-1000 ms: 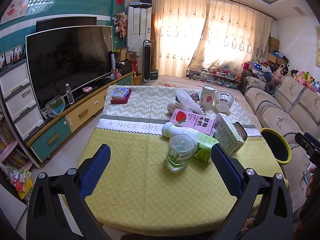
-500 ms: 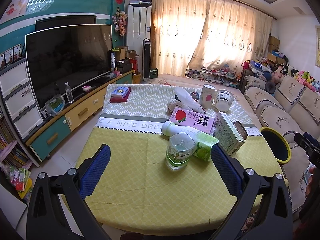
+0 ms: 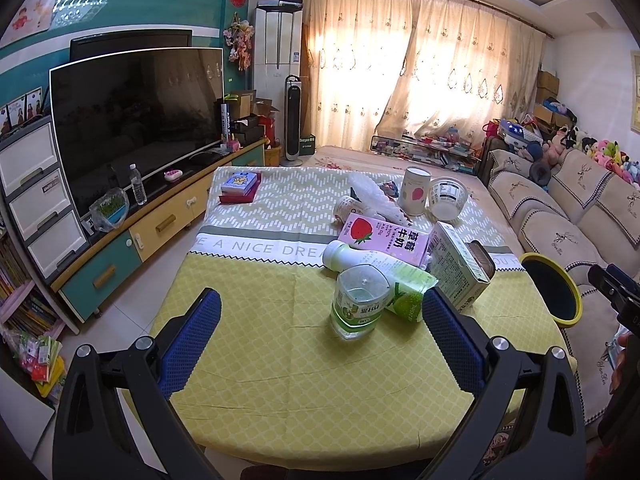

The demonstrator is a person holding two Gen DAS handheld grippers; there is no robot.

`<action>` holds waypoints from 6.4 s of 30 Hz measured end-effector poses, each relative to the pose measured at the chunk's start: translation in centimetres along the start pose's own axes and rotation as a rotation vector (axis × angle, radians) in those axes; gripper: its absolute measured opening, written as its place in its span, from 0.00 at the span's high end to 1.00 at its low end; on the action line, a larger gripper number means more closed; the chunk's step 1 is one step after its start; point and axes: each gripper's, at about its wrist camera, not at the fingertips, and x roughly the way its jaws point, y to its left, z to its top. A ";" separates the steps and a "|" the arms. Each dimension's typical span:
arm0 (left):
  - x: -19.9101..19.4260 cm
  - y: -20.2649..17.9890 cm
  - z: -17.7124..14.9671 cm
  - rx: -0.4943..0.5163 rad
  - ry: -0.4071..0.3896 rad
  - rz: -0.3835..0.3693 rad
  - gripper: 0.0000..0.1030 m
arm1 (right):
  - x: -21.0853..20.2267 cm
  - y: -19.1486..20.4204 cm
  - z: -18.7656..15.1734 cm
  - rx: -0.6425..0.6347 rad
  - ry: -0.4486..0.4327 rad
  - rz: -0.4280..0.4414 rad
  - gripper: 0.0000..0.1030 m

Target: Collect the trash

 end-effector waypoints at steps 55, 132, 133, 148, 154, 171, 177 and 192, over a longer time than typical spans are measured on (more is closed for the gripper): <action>7.8 1.2 -1.0 -0.035 0.119 -0.007 0.04 | 12.1 7.7 -2.1 -0.044 0.232 0.255 0.55; 15.2 -4.1 -1.6 0.076 0.211 -0.065 0.04 | 12.7 -16.2 -2.9 0.290 0.135 -0.303 0.62; 15.5 -4.1 -1.7 0.076 0.212 -0.064 0.04 | 12.7 -16.2 -3.0 0.289 0.138 -0.299 0.62; 19.3 -4.0 -1.7 0.075 0.274 -0.047 0.29 | 12.7 -16.0 -3.0 0.300 0.149 -0.278 0.60; 18.9 -4.1 -2.0 0.054 0.275 -0.107 0.45 | 12.6 -16.0 -3.0 0.301 0.147 -0.272 0.60; 11.9 -8.2 1.1 0.150 0.183 -0.235 0.45 | 9.5 -16.8 -3.1 0.276 0.114 -0.288 0.59; 11.7 -14.4 2.6 0.226 0.177 -0.385 0.45 | 7.3 -18.5 -3.2 0.276 0.082 -0.345 0.59; 17.6 -37.0 3.5 0.482 0.194 -0.659 0.45 | 4.8 -24.5 -4.3 0.370 0.062 -0.434 0.59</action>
